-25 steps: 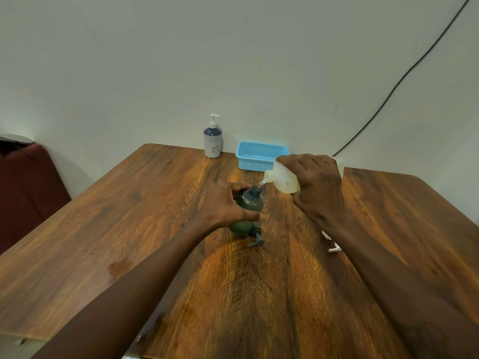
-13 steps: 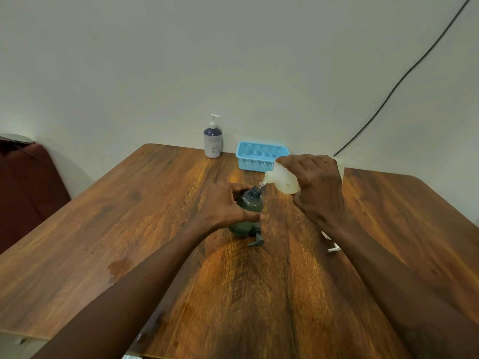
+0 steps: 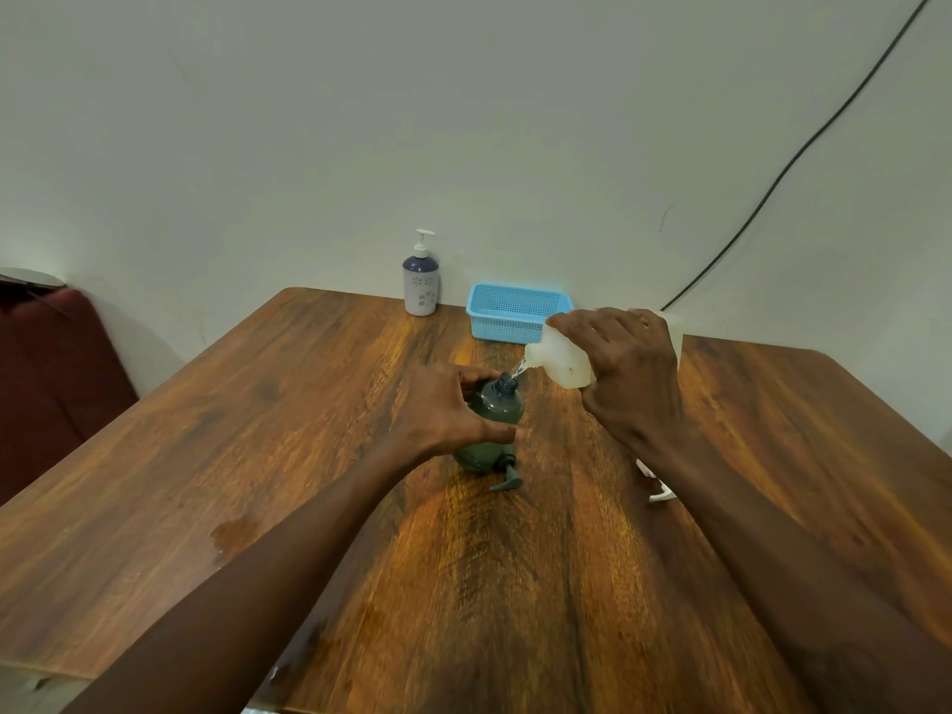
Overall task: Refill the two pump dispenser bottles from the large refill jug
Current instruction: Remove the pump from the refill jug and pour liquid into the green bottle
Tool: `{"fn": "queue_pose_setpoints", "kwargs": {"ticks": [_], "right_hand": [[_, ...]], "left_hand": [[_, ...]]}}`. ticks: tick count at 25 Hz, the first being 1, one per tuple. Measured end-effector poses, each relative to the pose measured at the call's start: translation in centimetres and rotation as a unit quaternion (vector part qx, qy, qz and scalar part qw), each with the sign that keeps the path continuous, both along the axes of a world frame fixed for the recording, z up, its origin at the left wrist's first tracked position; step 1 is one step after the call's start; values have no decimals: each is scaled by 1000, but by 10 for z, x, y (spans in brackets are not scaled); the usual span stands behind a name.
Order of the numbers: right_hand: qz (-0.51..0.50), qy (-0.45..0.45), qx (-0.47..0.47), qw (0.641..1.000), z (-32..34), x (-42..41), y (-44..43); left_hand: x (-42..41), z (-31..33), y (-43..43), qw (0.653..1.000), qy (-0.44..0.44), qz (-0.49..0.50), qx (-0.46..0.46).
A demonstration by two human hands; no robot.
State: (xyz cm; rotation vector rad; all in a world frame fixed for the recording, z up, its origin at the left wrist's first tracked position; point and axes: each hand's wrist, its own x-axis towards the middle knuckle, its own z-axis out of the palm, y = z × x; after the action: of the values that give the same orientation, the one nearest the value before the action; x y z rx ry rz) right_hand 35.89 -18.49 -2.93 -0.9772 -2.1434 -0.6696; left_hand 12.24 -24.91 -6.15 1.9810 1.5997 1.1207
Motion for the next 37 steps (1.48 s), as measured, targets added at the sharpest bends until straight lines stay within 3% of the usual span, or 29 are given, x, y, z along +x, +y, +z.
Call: {"fn": "queue_pose_setpoints", "kwargs": {"ticks": [37], "right_hand": [[7,-13,9,1000,3,2,-3]], "left_hand": [[7,8,-8,1000,20,3,1]]}}
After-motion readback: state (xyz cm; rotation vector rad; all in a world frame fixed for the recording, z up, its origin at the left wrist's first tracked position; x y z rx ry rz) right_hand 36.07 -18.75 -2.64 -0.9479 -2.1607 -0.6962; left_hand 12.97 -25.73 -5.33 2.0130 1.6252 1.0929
